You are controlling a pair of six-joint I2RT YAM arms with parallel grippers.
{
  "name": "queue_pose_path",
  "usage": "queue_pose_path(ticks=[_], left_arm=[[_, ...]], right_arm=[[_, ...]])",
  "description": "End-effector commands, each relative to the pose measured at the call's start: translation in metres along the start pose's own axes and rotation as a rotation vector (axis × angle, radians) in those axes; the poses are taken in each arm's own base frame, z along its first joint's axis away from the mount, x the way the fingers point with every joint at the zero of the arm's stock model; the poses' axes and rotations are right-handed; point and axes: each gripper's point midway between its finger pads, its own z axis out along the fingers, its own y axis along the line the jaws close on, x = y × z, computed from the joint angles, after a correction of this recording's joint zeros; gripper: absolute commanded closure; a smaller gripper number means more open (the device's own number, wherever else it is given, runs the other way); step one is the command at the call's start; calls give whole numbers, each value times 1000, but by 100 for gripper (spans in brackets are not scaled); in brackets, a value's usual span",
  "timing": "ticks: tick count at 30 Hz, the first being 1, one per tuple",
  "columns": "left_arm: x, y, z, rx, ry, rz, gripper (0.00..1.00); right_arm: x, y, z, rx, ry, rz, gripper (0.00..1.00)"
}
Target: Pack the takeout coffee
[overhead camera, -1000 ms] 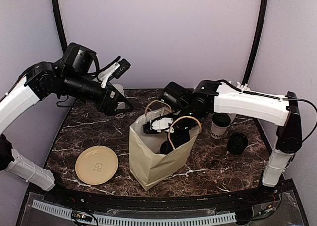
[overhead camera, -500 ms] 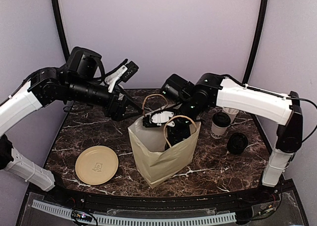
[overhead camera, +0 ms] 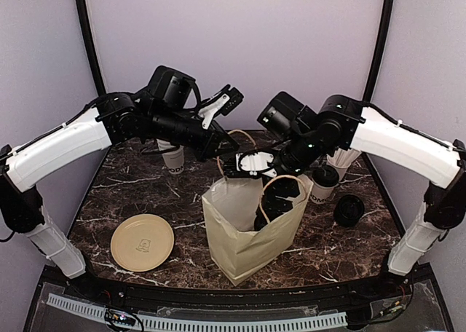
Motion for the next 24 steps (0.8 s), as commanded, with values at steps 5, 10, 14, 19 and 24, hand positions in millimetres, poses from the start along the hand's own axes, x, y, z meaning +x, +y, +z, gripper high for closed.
queue_pose_path(ticks=[5, 10, 14, 19, 24], left_arm=[[-35, 11, 0, -40, -81, 93, 100], [-44, 37, 9, -133, -71, 158, 100], [-48, 63, 17, -171, -57, 164, 100], [-43, 87, 26, -203, -43, 154, 100], [-46, 102, 27, -255, -56, 165, 87]], right_arm=[[-8, -12, -46, 61, -140, 1, 2], [-2, -30, -86, 131, -215, 20, 2], [13, -42, -107, 170, -235, 69, 2], [35, -50, -128, 181, -256, 145, 2], [77, -76, -135, 203, -243, 276, 4]])
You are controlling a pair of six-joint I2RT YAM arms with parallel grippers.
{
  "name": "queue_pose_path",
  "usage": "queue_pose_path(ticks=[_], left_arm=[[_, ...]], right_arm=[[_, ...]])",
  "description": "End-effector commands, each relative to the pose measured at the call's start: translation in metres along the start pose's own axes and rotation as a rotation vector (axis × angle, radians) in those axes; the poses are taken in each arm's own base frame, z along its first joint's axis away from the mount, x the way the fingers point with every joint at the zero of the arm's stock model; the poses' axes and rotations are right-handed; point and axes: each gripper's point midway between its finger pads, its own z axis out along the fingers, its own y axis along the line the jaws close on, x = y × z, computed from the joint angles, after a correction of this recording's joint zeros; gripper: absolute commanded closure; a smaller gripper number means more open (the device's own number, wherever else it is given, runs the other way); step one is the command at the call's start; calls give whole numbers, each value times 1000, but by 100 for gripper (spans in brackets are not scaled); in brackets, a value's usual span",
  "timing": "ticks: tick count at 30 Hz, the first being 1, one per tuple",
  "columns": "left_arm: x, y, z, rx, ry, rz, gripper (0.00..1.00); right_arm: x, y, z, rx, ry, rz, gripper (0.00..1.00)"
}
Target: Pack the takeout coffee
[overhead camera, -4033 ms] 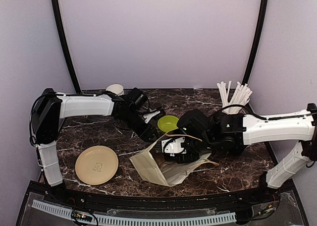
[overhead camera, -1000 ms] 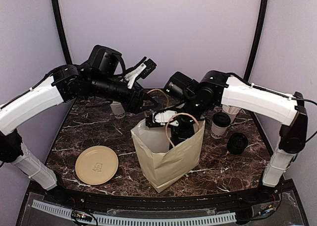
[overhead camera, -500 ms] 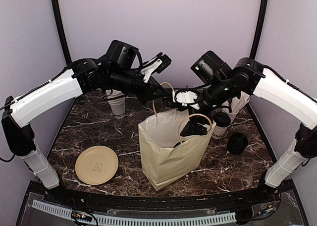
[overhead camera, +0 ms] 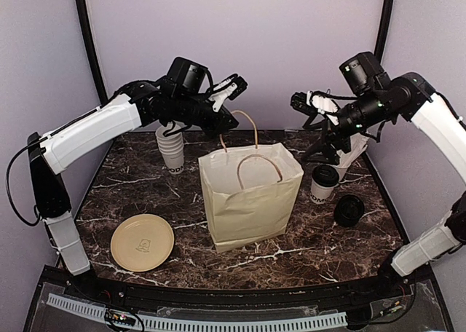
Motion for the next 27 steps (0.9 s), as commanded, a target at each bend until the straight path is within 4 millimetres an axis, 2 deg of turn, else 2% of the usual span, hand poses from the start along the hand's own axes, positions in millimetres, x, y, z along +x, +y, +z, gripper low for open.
queue_pose_path(ticks=[1, 5, 8, 9, 12, 15, 16, 17, 18, 20, 27], left_arm=[[-24, 12, -11, -55, -75, 36, 78], [-31, 14, -15, -61, -89, 30, 51], [-36, 7, -24, -25, -107, 24, 41], [-42, 4, -33, -22, -130, 26, 36], [-42, -7, -52, -3, -154, 27, 26], [-38, -19, -64, 21, -175, 9, 23], [-43, -22, -76, 23, -204, 9, 22], [-36, -26, -75, 34, -192, -6, 22], [-38, -28, -85, 37, -210, -9, 21], [-32, -34, -91, 50, -206, -19, 20], [-11, -37, -92, 43, -166, -38, 19]], right_arm=[[27, -25, -9, 2, -1, 102, 5], [68, -54, 1, 11, 44, 218, 10], [101, -69, 16, -4, 97, 291, 14], [112, -75, 21, 2, 122, 312, 16], [143, -85, 41, 30, 214, 343, 18], [162, -98, 54, 85, 271, 366, 16], [169, -102, 59, 97, 296, 379, 14], [174, -106, 60, 115, 317, 380, 13], [181, -110, 64, 128, 340, 388, 12], [192, -116, 68, 158, 383, 394, 11], [212, -122, 83, 163, 451, 411, 9]])
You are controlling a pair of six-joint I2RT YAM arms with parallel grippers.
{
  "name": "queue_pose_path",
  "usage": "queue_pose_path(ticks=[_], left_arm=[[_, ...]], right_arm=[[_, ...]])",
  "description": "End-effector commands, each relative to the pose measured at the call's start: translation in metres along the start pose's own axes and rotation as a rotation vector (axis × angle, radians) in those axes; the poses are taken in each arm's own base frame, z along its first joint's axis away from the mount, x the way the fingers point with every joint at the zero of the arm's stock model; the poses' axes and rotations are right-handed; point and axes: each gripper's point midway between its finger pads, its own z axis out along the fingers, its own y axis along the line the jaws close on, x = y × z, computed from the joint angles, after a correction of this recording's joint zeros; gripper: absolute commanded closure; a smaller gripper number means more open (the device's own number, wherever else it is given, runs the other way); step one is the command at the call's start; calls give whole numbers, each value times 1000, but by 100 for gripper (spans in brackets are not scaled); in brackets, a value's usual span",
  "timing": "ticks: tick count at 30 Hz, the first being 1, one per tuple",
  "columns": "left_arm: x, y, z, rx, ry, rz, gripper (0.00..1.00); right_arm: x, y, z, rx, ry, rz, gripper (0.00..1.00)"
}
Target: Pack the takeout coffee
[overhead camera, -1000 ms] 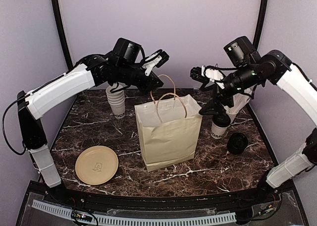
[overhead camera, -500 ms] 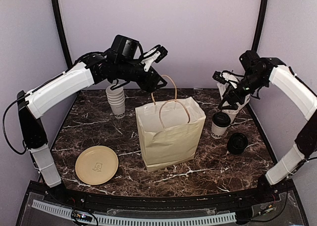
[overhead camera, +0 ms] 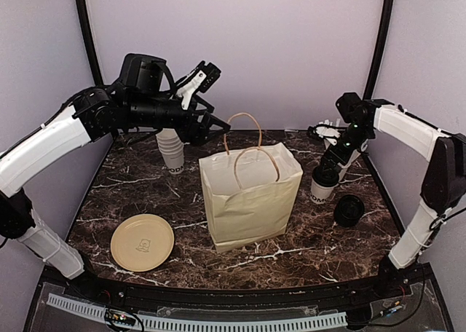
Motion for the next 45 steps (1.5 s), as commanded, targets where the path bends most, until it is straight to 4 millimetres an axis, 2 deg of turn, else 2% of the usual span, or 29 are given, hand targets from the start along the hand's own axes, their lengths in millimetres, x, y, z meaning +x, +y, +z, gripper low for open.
queue_pose_path(ticks=[1, 6, 10, 14, 19, 22, 32, 45], left_arm=[[9, -1, 1, -2, 10, -23, 19], [11, -2, 5, 7, 15, -13, 19], [14, -2, 8, 7, 24, -8, 19], [16, -2, 11, 8, 35, -5, 19], [13, -1, 7, -1, 25, -3, 19], [13, -1, 6, 2, 21, -8, 19], [21, -3, 8, 9, 35, -11, 19], [30, 0, 14, -7, 64, -5, 19]], right_arm=[[4, -13, 15, 44, 36, 19, 9], [8, -13, 24, 22, 68, 24, 9], [7, -9, 23, 1, 65, 26, 9], [3, -8, 14, 1, 46, 27, 9], [-10, -7, -6, 6, 0, 25, 9], [-9, -4, -11, 3, -3, 25, 8], [20, 4, 16, -22, 99, 40, 8], [27, 14, 24, -33, 137, 23, 17]])
